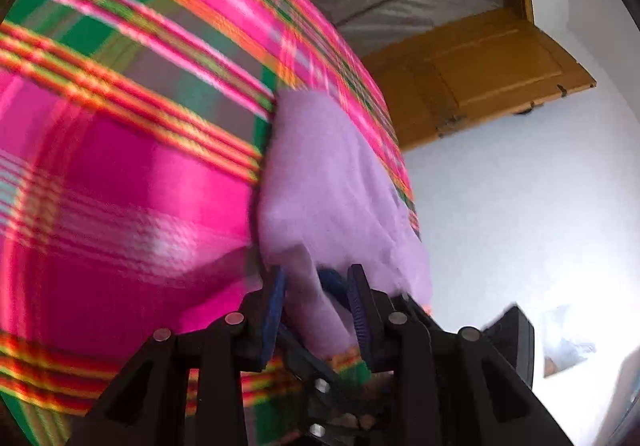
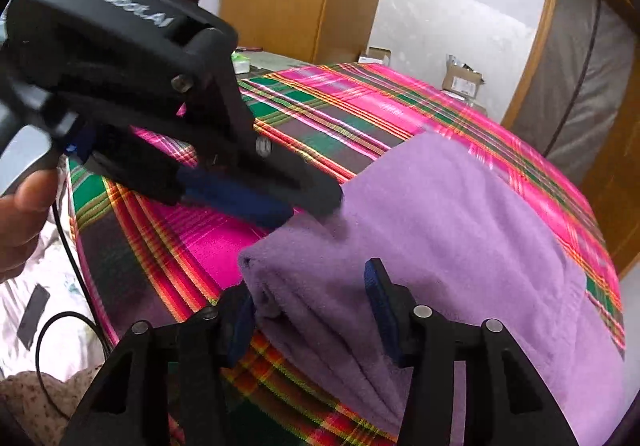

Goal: Fold clothes

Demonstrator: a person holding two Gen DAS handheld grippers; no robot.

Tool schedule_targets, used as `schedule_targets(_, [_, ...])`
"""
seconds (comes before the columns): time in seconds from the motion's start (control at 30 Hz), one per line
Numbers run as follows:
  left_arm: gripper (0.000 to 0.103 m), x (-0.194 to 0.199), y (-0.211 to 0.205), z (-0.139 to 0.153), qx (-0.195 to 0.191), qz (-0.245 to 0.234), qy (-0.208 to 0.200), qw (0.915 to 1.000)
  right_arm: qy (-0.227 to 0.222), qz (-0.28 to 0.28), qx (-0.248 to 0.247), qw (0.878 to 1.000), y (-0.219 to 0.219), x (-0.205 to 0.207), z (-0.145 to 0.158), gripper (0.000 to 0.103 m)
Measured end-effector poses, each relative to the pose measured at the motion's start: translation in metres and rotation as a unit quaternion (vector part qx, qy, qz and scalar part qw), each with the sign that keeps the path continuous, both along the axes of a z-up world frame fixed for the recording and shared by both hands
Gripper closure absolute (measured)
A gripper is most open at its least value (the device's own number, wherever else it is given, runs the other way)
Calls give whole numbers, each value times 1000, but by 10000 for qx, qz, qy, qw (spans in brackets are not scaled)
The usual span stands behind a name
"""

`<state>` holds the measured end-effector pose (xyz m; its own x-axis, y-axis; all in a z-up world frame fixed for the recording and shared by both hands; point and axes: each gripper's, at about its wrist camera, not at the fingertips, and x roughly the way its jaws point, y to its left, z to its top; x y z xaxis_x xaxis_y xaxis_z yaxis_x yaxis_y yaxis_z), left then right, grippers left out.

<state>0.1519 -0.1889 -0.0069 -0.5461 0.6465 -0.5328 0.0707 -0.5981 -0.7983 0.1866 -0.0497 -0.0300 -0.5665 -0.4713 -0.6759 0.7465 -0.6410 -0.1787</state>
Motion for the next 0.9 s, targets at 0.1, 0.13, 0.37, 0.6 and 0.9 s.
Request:
schedule_targets(0.1, [61, -12, -4, -2, -72, 22, -60, 10000, -6, -3, -58, 10000, 2, -1, 1, 60])
schedule_targets(0.13, [60, -17, -5, -2, -97, 28, -80, 9999, -8, -4, -77, 10000, 2, -1, 1, 62])
schedule_targets(0.37, [53, -49, -3, -8, -294, -78, -251, 9992, -18, -8, -270, 9996, 8, -3, 6, 87])
schedule_targets(0.6, [52, -73, 3, -19, 103, -363, -476, 9982, -5, 8, -691, 9976, 22, 1, 22, 88])
schedule_targets(0.9, [61, -113, 14, -28, 520, -691, -714, 9937, -28, 47, -896, 9960, 34, 10, 31, 88])
